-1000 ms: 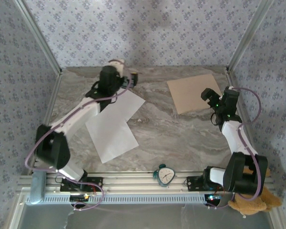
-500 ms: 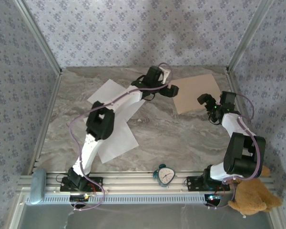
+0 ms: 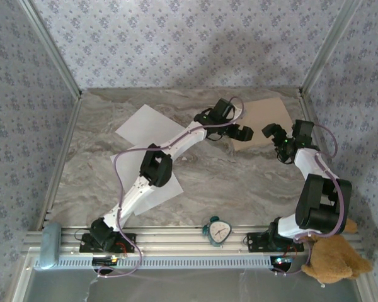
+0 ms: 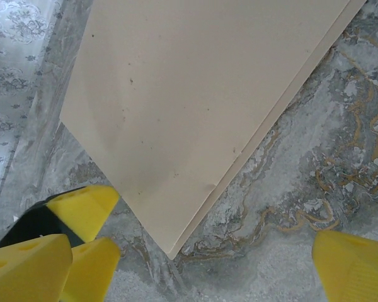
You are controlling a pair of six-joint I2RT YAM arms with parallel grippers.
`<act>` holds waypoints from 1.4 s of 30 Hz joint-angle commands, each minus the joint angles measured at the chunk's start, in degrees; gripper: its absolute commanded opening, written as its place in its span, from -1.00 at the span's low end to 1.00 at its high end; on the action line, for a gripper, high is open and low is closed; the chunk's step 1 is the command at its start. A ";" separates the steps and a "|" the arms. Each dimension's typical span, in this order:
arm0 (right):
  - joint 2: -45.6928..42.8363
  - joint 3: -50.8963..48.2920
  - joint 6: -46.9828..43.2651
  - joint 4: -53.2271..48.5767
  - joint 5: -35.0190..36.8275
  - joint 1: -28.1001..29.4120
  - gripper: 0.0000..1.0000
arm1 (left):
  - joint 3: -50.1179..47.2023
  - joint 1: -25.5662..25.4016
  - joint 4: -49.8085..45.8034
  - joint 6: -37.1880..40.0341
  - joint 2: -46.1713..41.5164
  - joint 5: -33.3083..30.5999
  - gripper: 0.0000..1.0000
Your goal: Put the files into the folder
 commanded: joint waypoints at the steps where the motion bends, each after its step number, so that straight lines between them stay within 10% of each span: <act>1: 0.57 1.10 -0.37 -1.63 -0.82 -0.46 1.00 | 2.60 -0.13 -1.09 -1.77 1.75 2.38 0.91; 14: -0.23 1.79 -0.10 -5.98 -0.56 -1.00 1.00 | -0.76 -2.09 -12.51 -2.19 1.24 -3.86 0.83; 31: 1.47 0.49 -0.26 -12.00 -1.77 -0.38 0.99 | -50.09 -14.09 8.74 -22.50 -28.08 -8.93 0.80; 42: 1.85 0.69 -3.75 -15.91 -4.94 1.64 0.95 | -50.84 -9.98 -0.99 -11.86 -39.99 -12.83 0.99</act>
